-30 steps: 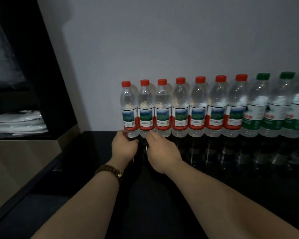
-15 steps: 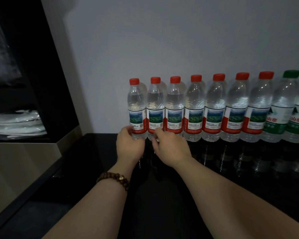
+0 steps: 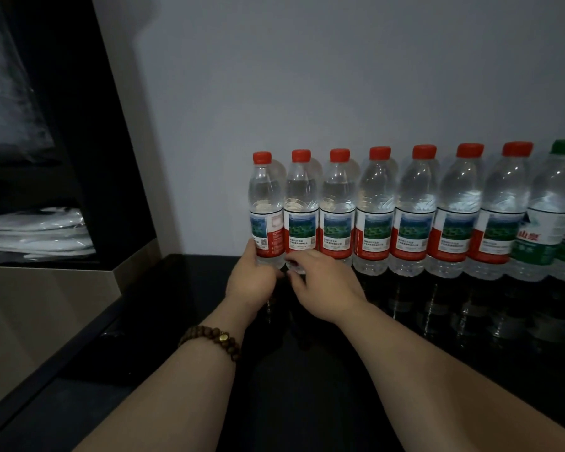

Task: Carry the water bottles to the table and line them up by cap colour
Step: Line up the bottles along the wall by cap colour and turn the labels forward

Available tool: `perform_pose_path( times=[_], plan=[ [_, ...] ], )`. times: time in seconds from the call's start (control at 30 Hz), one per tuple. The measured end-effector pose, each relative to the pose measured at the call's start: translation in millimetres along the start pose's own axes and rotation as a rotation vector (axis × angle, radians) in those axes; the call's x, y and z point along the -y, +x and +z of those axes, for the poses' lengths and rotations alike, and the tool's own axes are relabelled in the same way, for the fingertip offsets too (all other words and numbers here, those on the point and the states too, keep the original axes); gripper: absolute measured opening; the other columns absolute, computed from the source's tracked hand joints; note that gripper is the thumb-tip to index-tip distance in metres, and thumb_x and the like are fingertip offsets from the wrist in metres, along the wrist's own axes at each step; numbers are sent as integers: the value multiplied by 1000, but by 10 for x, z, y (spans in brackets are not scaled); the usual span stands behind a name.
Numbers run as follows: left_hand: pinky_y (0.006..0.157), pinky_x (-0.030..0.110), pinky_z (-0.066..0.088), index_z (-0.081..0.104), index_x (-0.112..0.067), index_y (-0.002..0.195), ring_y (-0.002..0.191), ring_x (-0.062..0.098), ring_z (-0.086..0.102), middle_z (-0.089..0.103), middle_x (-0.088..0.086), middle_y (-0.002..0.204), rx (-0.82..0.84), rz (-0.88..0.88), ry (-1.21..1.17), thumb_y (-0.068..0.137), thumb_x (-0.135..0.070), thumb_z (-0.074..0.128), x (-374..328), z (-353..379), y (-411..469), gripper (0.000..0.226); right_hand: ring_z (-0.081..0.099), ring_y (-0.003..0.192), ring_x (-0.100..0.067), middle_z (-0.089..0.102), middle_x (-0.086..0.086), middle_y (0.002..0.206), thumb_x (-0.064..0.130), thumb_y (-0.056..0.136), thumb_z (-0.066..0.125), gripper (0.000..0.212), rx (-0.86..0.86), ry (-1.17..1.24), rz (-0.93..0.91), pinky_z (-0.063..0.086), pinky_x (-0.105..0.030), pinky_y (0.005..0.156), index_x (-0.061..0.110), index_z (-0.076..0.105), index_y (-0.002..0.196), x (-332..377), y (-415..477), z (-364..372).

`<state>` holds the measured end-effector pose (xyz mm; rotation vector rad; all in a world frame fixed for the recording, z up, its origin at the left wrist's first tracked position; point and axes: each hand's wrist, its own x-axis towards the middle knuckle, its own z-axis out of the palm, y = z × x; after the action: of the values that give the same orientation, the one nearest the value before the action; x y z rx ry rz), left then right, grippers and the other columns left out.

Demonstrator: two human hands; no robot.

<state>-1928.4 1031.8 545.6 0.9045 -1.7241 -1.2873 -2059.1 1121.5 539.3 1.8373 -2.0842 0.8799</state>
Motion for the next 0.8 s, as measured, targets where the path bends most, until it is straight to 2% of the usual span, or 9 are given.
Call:
perform_pose_path(
  times=[0.13, 0.2, 0.27, 0.3, 0.37, 0.5, 0.63, 0.7, 0.8],
  plan=[
    [84, 27, 57, 63, -39, 128, 102, 8, 74, 77, -9, 115, 182, -54, -146, 80, 4, 67, -59, -197, 94, 64, 61, 115, -14, 64, 14, 130, 36, 99, 56, 36, 19, 48, 11, 52, -35, 87, 38, 58, 135, -13, 6, -3],
    [78, 21, 56, 64, -36, 125, 98, 8, 73, 75, -9, 114, 47, -57, -119, 85, 4, 68, -27, -209, 82, 57, 61, 113, -13, 65, 14, 127, 36, 99, 55, 35, 36, 69, 19, 53, -36, 87, 40, 57, 134, -22, 12, -1],
    [87, 29, 58, 65, -29, 124, 102, 10, 69, 70, -10, 114, -201, -51, -31, 86, -1, 71, 14, -156, 80, 48, 60, 109, -15, 65, 14, 120, 36, 100, 53, 35, 70, 78, 26, 53, -38, 85, 42, 55, 134, -39, 26, 12],
    [91, 33, 59, 66, -29, 115, 103, 11, 69, 71, -9, 111, -272, -32, -3, 86, -3, 72, 32, -127, 82, 40, 60, 107, -16, 64, 13, 117, 37, 100, 52, 37, 95, 73, 29, 52, -37, 84, 43, 51, 137, -48, 33, 22],
    [89, 33, 60, 68, -34, 103, 100, 10, 70, 73, -12, 103, -306, 4, 29, 85, -5, 72, 43, -94, 77, 34, 59, 111, -19, 61, 10, 121, 41, 102, 48, 49, 166, 34, 37, 48, -36, 83, 44, 39, 150, -61, 49, 50],
    [93, 36, 60, 75, -26, 114, 97, 5, 71, 76, -13, 101, -321, 13, 69, 86, -5, 71, 28, -93, 60, 35, 50, 134, -31, 48, -1, 153, 51, 102, 43, 71, 305, -75, 57, 45, -46, 103, 40, 6, 161, -58, 90, 92],
    [90, 30, 60, 76, -22, 120, 97, 3, 72, 77, -16, 101, -321, 22, 48, 86, -6, 69, 39, -100, 70, 39, 48, 136, -35, 46, -6, 157, 58, 102, 37, 76, 382, -134, 76, 42, -47, 103, 41, -8, 161, 2, 136, 119],
    [85, 21, 57, 75, -29, 122, 97, -2, 71, 77, -19, 103, -272, 17, 31, 86, -5, 66, 41, -97, 70, 44, 49, 136, -35, 47, -8, 156, 59, 102, 35, 75, 396, -157, 75, 42, -47, 102, 42, -10, 160, 21, 156, 121],
    [81, 24, 56, 71, -61, 96, 94, -1, 73, 77, -20, 104, -133, 29, 54, 88, -4, 61, 25, -100, 57, 58, 47, 138, -34, 46, -5, 157, 58, 103, 34, 71, 389, -160, 56, 41, -48, 103, 49, -9, 158, 22, 139, 110]
  ],
)
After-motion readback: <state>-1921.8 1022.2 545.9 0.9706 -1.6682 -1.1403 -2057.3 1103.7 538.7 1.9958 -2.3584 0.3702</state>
